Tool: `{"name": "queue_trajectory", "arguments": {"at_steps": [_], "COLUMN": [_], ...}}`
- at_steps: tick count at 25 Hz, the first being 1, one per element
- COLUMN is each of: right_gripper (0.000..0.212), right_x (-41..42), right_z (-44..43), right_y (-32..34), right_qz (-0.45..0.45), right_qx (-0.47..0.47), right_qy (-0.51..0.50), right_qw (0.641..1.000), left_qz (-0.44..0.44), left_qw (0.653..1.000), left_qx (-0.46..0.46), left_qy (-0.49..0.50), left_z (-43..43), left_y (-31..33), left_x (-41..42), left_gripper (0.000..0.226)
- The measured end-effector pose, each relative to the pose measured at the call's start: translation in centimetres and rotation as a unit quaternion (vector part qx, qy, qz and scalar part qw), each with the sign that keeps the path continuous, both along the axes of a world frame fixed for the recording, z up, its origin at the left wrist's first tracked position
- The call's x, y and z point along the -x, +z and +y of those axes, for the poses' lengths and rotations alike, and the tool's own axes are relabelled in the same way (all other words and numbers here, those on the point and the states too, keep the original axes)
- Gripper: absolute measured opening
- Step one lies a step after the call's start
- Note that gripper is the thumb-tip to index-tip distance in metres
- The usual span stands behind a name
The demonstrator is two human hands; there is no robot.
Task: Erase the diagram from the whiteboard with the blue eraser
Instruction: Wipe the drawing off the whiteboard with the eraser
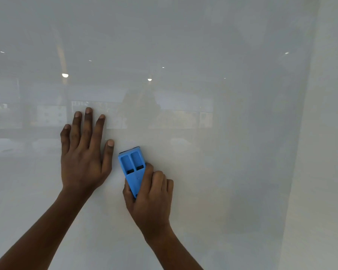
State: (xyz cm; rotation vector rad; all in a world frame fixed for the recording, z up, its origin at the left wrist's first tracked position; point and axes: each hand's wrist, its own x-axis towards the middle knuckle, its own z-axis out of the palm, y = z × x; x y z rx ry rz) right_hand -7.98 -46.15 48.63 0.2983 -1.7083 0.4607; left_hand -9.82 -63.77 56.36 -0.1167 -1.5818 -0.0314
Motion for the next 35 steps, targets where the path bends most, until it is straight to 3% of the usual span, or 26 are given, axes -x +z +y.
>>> {"name": "queue_trajectory", "arguments": {"at_steps": [3, 6, 10, 13, 15, 18, 21, 23, 28, 32, 35], "right_gripper": [0.055, 0.060, 0.070, 0.067, 0.062, 0.066, 0.066, 0.062, 0.060, 0.064, 0.060], "right_x": [0.6, 1.7, 2.8, 3.9, 4.1, 2.9, 0.7, -0.4, -2.2, -4.2, -5.4], "right_z": [2.4, 8.8, 19.6, 22.1, 20.3, 13.9, 5.9, 3.1, 5.0, 7.0, 8.3], "right_y": [-0.2, -0.5, -0.6, 0.1, 0.5, 0.5, 0.1, 1.0, 6.1, 9.8, 11.3], "right_qz": [0.028, 0.033, -0.014, -0.043, -0.048, -0.035, -0.038, -0.038, -0.062, -0.105, -0.147], "right_qx": [-0.047, -0.008, 0.201, 0.399, 0.446, 0.359, 0.167, 0.044, -0.123, -0.139, -0.125], "right_qy": [-0.008, -0.064, -0.151, -0.110, -0.091, -0.077, -0.037, -0.014, 0.066, 0.141, 0.234], "right_qw": [0.998, 0.997, 0.968, 0.909, 0.889, 0.929, 0.985, 0.998, 0.988, 0.975, 0.953], "left_qz": [0.007, 0.013, 0.023, 0.017, 0.011, 0.002, -0.018, -0.041, -0.071, -0.089, -0.138], "left_qw": [1.000, 1.000, 1.000, 1.000, 1.000, 1.000, 1.000, 0.999, 0.997, 0.991, 0.974], "left_qx": [0.004, 0.001, -0.002, -0.008, -0.009, -0.009, -0.011, -0.011, -0.009, -0.041, -0.005], "left_qy": [-0.005, -0.007, 0.000, 0.005, 0.008, 0.008, 0.002, -0.005, -0.040, -0.095, -0.179], "left_z": [-0.2, -0.1, 0.3, 0.6, 0.7, 0.7, 0.8, 0.8, 0.8, 1.7, 1.8], "left_y": [0.0, -0.1, 0.0, -0.1, -0.1, -0.1, 0.0, 0.1, 0.7, 2.2, 2.7], "left_x": [0.1, 0.3, 0.3, 0.1, 0.1, 0.1, -0.2, -0.7, -3.0, -5.6, -7.7], "left_gripper": [0.066, 0.064, 0.064, 0.064, 0.064, 0.065, 0.066, 0.068, 0.063, 0.059, 0.064]}}
